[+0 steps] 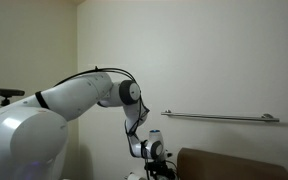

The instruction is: Wipe the couch with the cloth

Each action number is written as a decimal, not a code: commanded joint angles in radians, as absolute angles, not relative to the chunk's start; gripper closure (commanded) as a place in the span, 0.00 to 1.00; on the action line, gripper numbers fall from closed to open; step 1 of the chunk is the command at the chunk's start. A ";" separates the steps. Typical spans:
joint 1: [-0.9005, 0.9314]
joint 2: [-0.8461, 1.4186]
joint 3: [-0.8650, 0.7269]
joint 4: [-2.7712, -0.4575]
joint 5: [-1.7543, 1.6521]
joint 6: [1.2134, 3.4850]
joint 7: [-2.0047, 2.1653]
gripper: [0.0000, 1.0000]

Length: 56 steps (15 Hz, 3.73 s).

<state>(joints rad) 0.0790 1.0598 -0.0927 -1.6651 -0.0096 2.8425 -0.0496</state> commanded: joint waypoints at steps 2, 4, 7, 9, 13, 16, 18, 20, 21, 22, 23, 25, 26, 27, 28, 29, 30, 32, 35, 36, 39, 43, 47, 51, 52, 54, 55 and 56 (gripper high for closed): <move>0.111 1.079 -0.122 -1.638 -0.043 2.825 -0.001 0.31; 0.111 1.068 -0.115 -1.639 -0.043 2.796 -0.007 0.43; 0.091 1.069 -0.097 -1.617 -0.039 2.726 -0.022 0.62; 0.070 1.075 -0.076 -1.595 -0.035 2.676 -0.040 0.74; 0.045 1.073 -0.052 -1.577 -0.030 2.614 -0.054 0.88; 0.015 1.071 -0.029 -1.573 -0.019 2.548 -0.066 0.90; -0.032 1.069 0.018 -1.565 -0.004 2.478 -0.116 0.90; -0.080 1.066 0.061 -1.574 0.009 2.419 -0.179 0.92; -0.103 1.067 0.077 -1.579 0.016 2.390 -0.204 0.93; -0.123 1.068 0.088 -1.583 0.022 2.356 -0.225 0.94; -0.143 1.067 0.097 -1.588 0.028 2.322 -0.245 0.95; -0.168 1.062 0.097 -1.613 0.039 2.289 -0.255 0.93; -0.189 1.062 0.107 -1.618 0.050 2.264 -0.276 0.94; -0.205 1.060 0.116 -1.626 0.059 2.242 -0.297 0.95; -0.219 1.062 0.127 -1.637 0.068 2.226 -0.328 0.95; -0.226 1.063 0.133 -1.647 0.074 2.212 -0.351 0.95; -0.231 1.064 0.137 -1.658 0.078 2.197 -0.369 0.94; -0.239 1.056 0.139 -1.687 0.083 2.189 -0.386 0.95; -0.238 1.019 0.131 -1.759 0.090 2.218 -0.367 0.95; -0.241 1.005 0.131 -1.789 0.095 2.224 -0.365 0.94; -0.244 0.978 0.128 -1.851 0.113 2.228 -0.365 0.95; -0.232 0.995 0.119 -1.809 0.099 2.194 -0.362 0.94; -0.196 1.012 0.104 -1.724 0.075 2.174 -0.335 0.94; -0.168 1.036 0.092 -1.623 0.070 2.140 -0.326 0.95; -0.167 1.042 0.094 -1.598 0.074 2.131 -0.331 0.94; -0.160 1.053 0.096 -1.537 0.076 2.122 -0.329 0.95; -0.155 1.061 0.098 -1.500 0.076 2.115 -0.327 0.95; -0.148 1.071 0.096 -1.466 0.075 2.115 -0.321 0.94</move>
